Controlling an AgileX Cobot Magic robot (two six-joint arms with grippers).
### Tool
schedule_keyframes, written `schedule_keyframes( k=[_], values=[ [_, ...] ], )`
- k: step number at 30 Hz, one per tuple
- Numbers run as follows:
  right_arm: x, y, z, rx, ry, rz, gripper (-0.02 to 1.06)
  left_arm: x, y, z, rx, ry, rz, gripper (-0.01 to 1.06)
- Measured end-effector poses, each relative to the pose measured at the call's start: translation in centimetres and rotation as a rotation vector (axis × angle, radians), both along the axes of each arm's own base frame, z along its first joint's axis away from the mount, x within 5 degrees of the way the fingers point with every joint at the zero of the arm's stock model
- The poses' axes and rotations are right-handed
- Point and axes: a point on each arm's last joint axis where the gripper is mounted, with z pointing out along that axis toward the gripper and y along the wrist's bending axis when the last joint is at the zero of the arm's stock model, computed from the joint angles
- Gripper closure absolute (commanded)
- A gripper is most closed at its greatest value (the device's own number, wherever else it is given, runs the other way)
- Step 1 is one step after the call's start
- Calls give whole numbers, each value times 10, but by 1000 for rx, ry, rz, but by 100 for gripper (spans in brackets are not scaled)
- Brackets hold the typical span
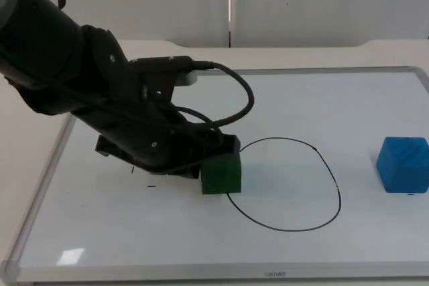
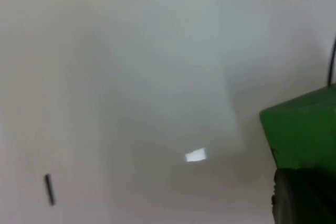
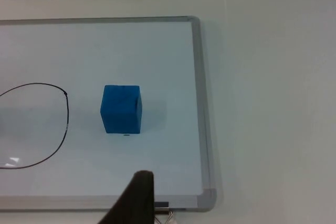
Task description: Push the two cubes into the marked area.
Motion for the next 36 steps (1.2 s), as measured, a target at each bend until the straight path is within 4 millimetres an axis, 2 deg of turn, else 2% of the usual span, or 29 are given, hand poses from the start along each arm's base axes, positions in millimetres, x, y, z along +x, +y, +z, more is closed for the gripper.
schedule_keyframes(
  k=[6,18,24,30,36],
  values=[
    [0,0,0,0,0,0,0,-4,-16,4,-13,0,-47,105],
    [0,0,0,0,0,0,0,-7,-21,4,-24,8,-46,105],
    [0,0,0,0,0,0,0,1,-28,4,-36,3,-48,105],
    [0,0,0,0,0,0,0,0,-37,0,-34,33,-83,105],
    [0,0,0,0,0,0,0,4,-42,6,-48,13,-90,105]
  ],
)
